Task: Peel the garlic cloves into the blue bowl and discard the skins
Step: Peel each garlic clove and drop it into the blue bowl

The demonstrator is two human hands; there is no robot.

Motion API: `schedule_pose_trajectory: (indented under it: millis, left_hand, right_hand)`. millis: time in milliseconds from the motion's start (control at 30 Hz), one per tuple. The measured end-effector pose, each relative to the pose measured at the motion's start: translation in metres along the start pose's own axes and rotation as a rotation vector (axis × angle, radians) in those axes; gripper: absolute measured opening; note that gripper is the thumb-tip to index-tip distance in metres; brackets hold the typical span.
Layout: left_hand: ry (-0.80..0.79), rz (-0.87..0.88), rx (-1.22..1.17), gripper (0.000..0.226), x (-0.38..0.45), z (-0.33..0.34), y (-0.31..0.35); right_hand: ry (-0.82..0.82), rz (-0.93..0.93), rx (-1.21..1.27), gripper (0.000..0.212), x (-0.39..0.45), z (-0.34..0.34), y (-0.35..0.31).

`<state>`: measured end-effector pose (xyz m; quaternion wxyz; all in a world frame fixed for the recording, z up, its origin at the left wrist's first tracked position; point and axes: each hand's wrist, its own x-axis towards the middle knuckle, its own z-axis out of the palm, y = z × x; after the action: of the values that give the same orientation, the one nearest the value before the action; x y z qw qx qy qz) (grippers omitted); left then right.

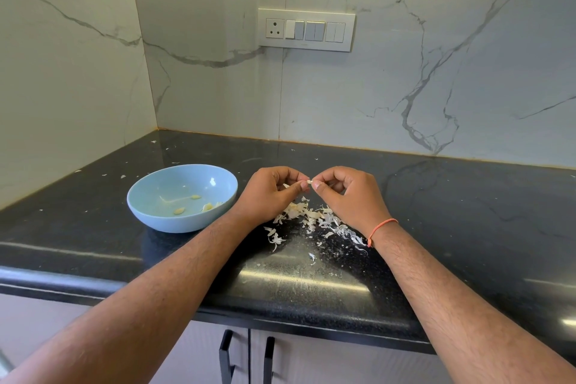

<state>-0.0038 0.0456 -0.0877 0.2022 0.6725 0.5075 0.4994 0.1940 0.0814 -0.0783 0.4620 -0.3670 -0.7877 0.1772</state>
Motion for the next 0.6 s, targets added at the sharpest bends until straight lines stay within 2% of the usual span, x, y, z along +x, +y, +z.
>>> schedule_pose_trajectory:
  millis: [333,433,500,600]
  left_hand:
    - [0.02,0.019,0.168,0.01,-0.002,-0.002,0.003]
    - [0.053,0.012,0.261,0.004,-0.003,-0.003,0.001]
    - [0.04,0.004,0.306,0.01,-0.002,-0.002,-0.001]
    - [-0.064,0.055,0.353,0.01,-0.002,-0.003,-0.001]
  right_hand:
    - [-0.012,0.017,-0.025,0.009,0.001,-0.002,0.003]
    - [-0.033,0.028,-0.098,0.003,0.005,-0.012,0.009]
    - [-0.102,0.035,-0.141,0.01,0.007,-0.022,0.013]
    - [-0.353,0.073,-0.202,0.017,0.005,-0.033,0.013]
